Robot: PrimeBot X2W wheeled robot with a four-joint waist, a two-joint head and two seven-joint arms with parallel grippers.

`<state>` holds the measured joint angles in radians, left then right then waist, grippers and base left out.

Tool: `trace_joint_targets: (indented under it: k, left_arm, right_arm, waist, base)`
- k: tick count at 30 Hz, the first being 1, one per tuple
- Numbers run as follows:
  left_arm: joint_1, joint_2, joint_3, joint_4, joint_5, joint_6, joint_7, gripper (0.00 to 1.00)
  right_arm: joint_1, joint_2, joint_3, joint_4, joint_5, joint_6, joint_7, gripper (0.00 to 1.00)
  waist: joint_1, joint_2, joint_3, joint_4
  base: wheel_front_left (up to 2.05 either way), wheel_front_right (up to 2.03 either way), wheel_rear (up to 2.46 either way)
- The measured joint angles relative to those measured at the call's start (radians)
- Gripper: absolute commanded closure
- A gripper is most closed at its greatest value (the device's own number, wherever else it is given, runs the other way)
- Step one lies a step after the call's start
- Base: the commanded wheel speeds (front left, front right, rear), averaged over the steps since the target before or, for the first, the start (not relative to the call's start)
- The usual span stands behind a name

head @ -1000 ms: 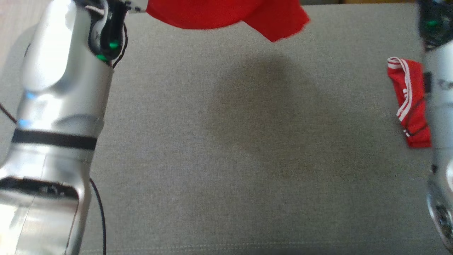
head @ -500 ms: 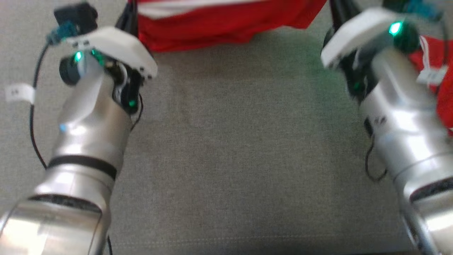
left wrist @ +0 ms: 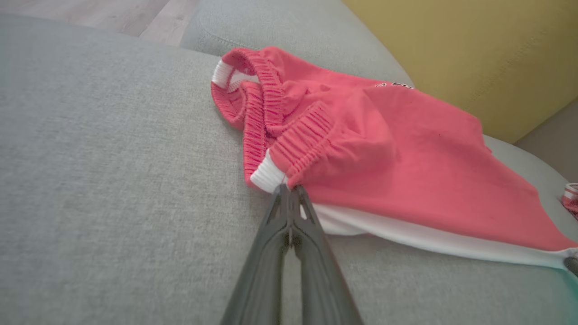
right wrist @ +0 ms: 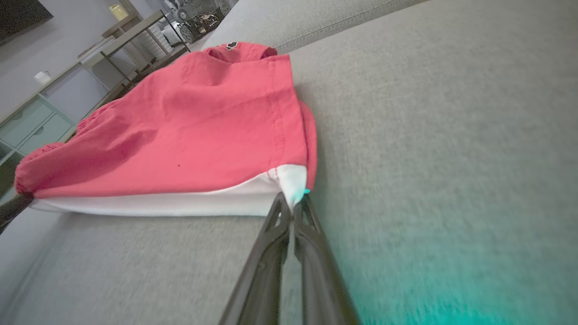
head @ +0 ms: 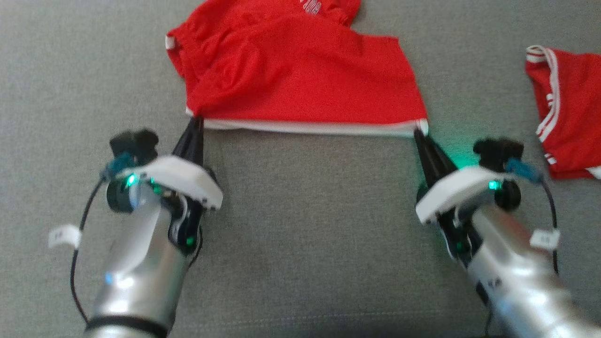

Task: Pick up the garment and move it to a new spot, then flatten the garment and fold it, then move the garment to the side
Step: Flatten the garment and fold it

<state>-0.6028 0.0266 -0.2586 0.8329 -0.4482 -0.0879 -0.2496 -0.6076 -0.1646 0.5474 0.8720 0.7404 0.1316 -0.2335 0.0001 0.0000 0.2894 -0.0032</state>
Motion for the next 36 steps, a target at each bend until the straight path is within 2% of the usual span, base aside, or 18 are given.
trace_joint_targets:
  k: [5,9,14,19,29,36]
  left_arm:
    - [0.184,0.019,0.018,-0.168,0.061,0.004,0.0,1.0]
    - [0.339,0.032,0.04,-0.278,0.078,0.026,0.0,1.0]
    - [0.495,0.043,0.046,-0.4,0.079,0.055,0.003,1.0]
    - [0.63,0.058,0.046,-0.551,0.078,0.095,0.062,1.0]
    - [0.85,0.092,0.054,-0.824,0.072,0.178,0.171,1.0]
    - [0.918,0.096,0.054,-0.954,0.072,0.217,0.226,1.0]
  right_arm:
    - [0.172,-0.025,-0.002,-0.119,0.023,0.0,-0.007,1.0]
    - [0.305,-0.038,-0.018,-0.202,0.028,0.0,-0.004,1.0]
    - [0.456,-0.038,-0.086,-0.323,0.016,0.0,0.035,1.0]
    - [0.61,-0.034,-0.188,-0.464,-0.044,0.0,0.12,1.0]
    - [0.91,0.075,-0.388,-0.778,-0.18,0.0,0.34,1.0]
    - [1.009,0.124,-0.474,-0.958,-0.249,0.0,0.468,1.0]
  waist:
    - [0.0,0.0,-0.046,-0.017]
    - [-0.0001,0.0,-0.085,-0.029]
    - [-0.0001,0.0,-0.137,-0.035]
    - [-0.0001,0.0001,-0.184,-0.036]
    - [-0.0001,0.0001,-0.25,-0.037]
    - [-0.0001,0.0001,-0.27,-0.039]
  base:
    - [0.0,0.0,0.0]
    - [0.0,0.0,0.0]
    - [0.0,0.0,0.0]
    - [0.0,0.0,0.0]
    - [0.0,0.0,0.0]
    - [0.0,0.0,0.0]
